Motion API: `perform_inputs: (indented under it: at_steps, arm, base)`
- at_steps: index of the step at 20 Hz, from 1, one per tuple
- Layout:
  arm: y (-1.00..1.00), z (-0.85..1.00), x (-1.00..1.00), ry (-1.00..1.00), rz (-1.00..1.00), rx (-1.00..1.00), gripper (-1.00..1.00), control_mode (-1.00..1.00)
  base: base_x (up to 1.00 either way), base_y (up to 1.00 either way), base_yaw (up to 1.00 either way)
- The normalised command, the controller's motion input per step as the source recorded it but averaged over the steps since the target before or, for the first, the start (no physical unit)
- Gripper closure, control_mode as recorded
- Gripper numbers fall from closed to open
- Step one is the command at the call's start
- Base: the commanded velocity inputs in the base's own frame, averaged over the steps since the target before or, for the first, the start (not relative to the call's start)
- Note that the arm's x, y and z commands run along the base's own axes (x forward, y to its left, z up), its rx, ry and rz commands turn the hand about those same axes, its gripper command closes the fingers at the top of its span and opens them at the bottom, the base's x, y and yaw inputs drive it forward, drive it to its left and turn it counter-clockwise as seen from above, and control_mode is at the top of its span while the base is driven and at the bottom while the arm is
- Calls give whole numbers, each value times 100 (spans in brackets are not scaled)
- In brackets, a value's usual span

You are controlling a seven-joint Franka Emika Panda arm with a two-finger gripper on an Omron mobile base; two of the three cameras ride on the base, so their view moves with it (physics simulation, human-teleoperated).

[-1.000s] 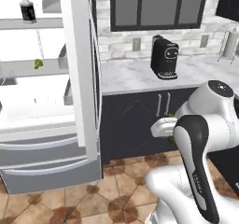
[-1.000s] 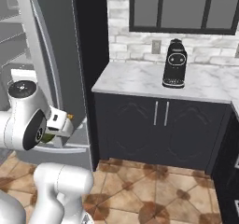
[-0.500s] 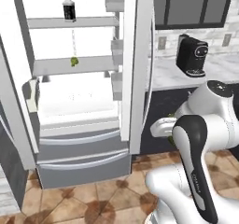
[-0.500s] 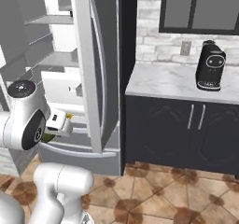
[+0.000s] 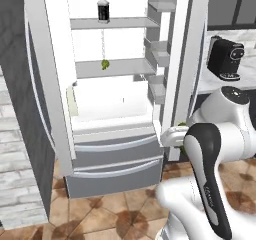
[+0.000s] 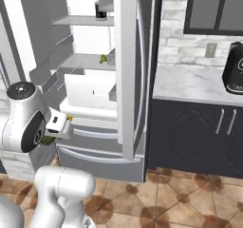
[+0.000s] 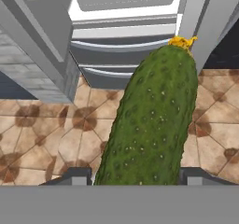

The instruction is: Place the liquor on the top shelf of the fridge to keep it out of children's reach, and place the broccoli and cucumber on lower shelves for easy access.

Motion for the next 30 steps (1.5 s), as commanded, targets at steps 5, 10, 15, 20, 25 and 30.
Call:
perform_inputs:
  at_steps: [5,10,15,20,25,30]
  arm:
    - [0,0,0,0,0,0,100,100]
    - [0,0,0,0,0,0,100,100]
    - [0,0,0,0,0,0,100,100]
    - [0,0,0,0,0,0,100,100]
    - [0,0,0,0,0,0,100,100]
    - [0,0,0,0,0,0,100,100]
  base:
    - [0,41,0]
    - [9,41,0]
    - [20,32,0]
    - [28,9,0]
    - [45,0,0]
    - [56,0,0]
